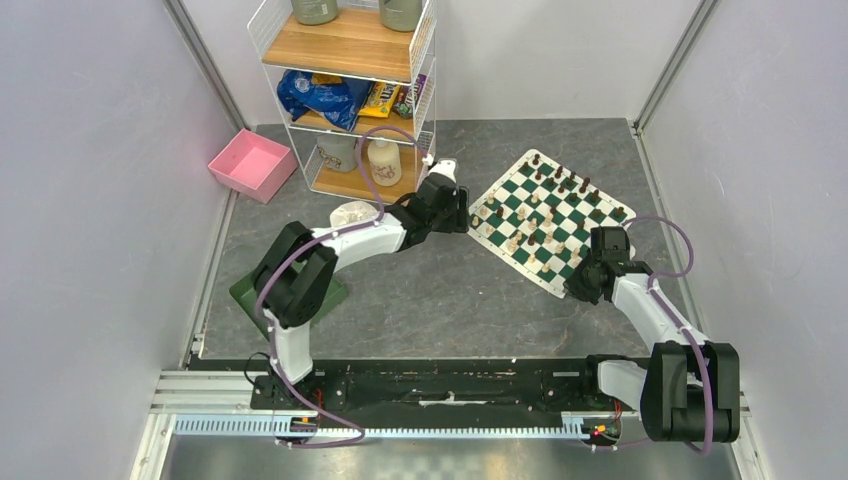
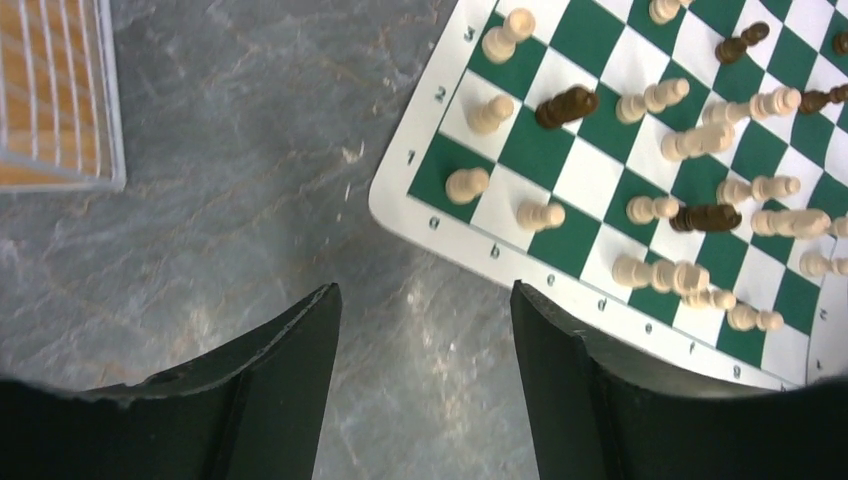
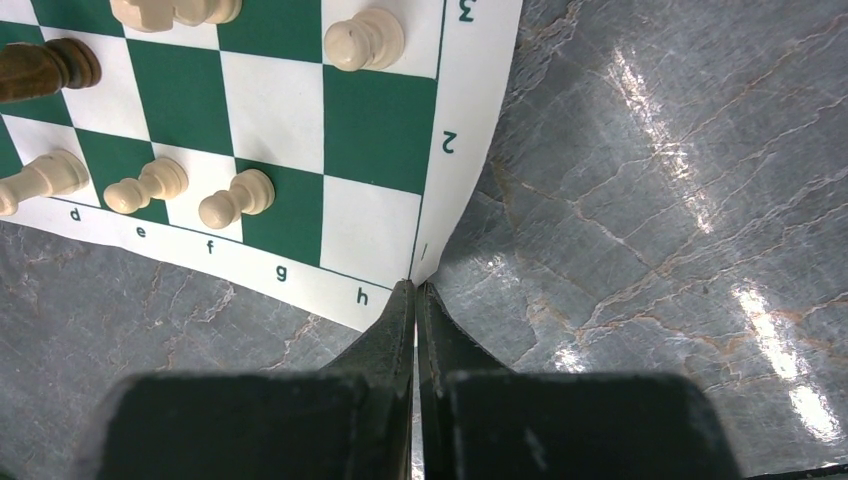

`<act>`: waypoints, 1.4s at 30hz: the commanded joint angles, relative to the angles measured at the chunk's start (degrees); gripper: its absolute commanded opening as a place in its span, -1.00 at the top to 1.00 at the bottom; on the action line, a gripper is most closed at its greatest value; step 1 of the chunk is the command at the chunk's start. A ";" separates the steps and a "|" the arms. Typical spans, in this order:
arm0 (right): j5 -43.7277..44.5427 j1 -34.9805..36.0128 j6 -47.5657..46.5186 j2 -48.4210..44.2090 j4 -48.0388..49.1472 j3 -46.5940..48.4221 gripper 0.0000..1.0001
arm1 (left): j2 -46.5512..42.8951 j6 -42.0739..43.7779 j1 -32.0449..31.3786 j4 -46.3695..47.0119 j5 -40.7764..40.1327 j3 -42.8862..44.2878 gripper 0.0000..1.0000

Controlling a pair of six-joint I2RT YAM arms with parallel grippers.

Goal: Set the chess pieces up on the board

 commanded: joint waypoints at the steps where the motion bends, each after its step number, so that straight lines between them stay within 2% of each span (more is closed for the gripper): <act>1: -0.72 0.20 -0.05 -1.14 -0.65 -0.17 0.96 | 5.25 0.36 -0.07 -2.16 -2.86 7.83 -0.36; 16: -0.77 0.20 -0.25 -1.36 -0.07 -0.50 0.95 | 15.41 -4.29 2.99 -5.35 -0.08 15.44 0.06; 35: -0.78 0.16 -0.23 -1.44 -0.01 -0.55 0.93 | 20.24 -5.41 3.89 -9.75 2.53 18.23 0.10; 42: -0.77 0.18 -0.32 -1.35 -0.04 -0.50 0.93 | 20.62 -5.80 3.87 -10.01 2.16 18.56 0.23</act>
